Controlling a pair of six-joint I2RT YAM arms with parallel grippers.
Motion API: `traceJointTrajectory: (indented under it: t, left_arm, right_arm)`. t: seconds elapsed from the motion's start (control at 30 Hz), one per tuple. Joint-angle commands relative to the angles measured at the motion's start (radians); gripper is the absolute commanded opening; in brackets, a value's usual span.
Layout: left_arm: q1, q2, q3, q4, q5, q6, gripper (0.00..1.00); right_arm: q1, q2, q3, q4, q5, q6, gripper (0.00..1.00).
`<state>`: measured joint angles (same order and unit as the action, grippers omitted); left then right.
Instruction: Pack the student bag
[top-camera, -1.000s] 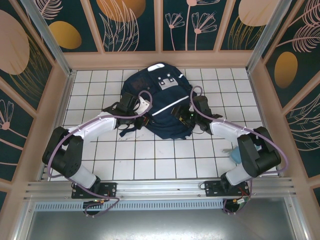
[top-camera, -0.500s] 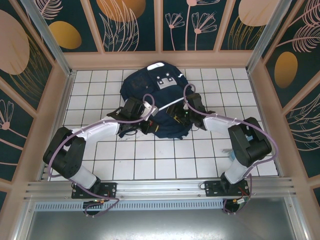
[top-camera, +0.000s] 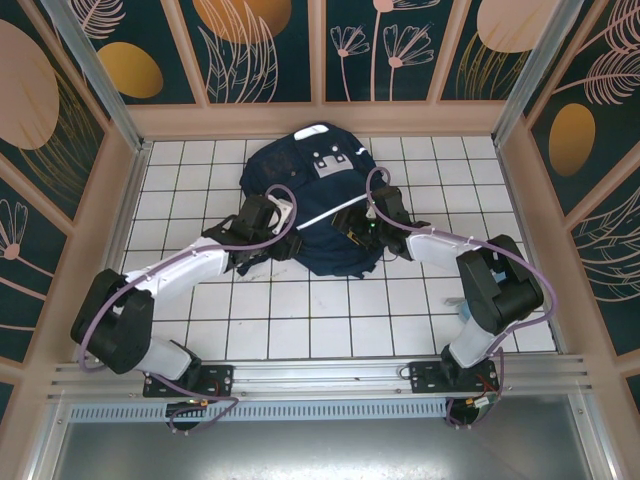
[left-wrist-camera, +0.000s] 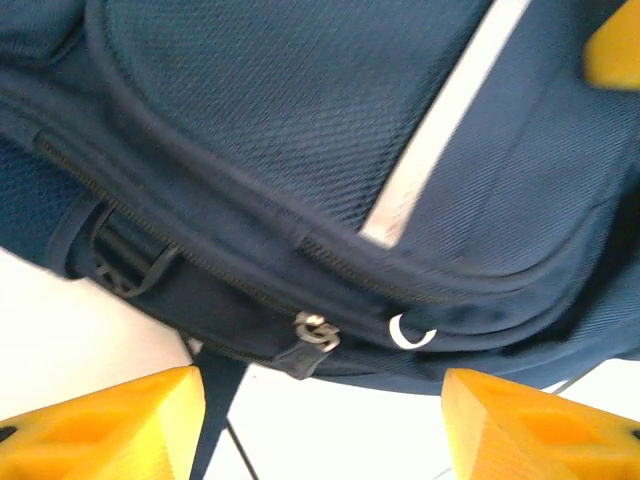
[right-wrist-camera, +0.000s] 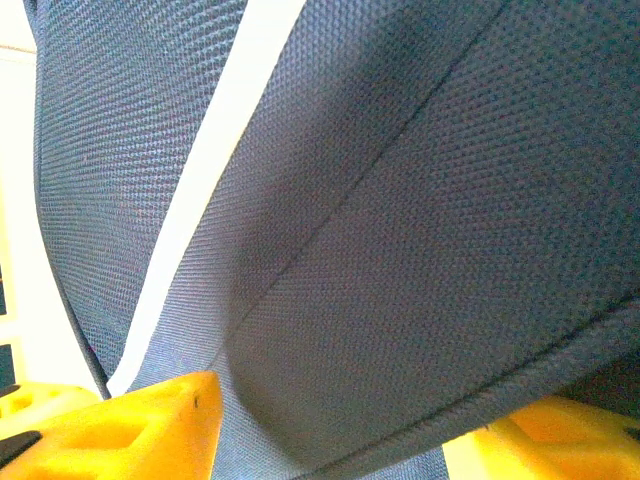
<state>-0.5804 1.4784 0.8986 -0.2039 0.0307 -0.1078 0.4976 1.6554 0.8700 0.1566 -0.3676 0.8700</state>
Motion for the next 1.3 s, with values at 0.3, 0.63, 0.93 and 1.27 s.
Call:
traceJointTrajectory:
  t: [0.3, 0.63, 0.93, 1.27]
  left_arm:
    - [0.013, 0.146, 0.015, 0.042, -0.059, 0.095, 0.52]
    - [0.016, 0.144, 0.032, 0.066, -0.035, 0.115, 0.42]
    - [0.016, 0.075, 0.012, 0.035, 0.043, 0.141, 0.1]
    - [0.016, 0.009, -0.021, 0.013, 0.176, 0.093, 0.0]
  right_arm:
    - [0.0, -0.03, 0.038, -0.005, 0.022, -0.027, 0.59]
    - [-0.001, -0.027, 0.036, -0.008, 0.022, -0.025, 0.59]
    - [0.0, -0.026, 0.035, -0.011, 0.025, -0.025, 0.59]
    - [-0.001, 0.004, 0.069, -0.008, 0.036, -0.034, 0.59]
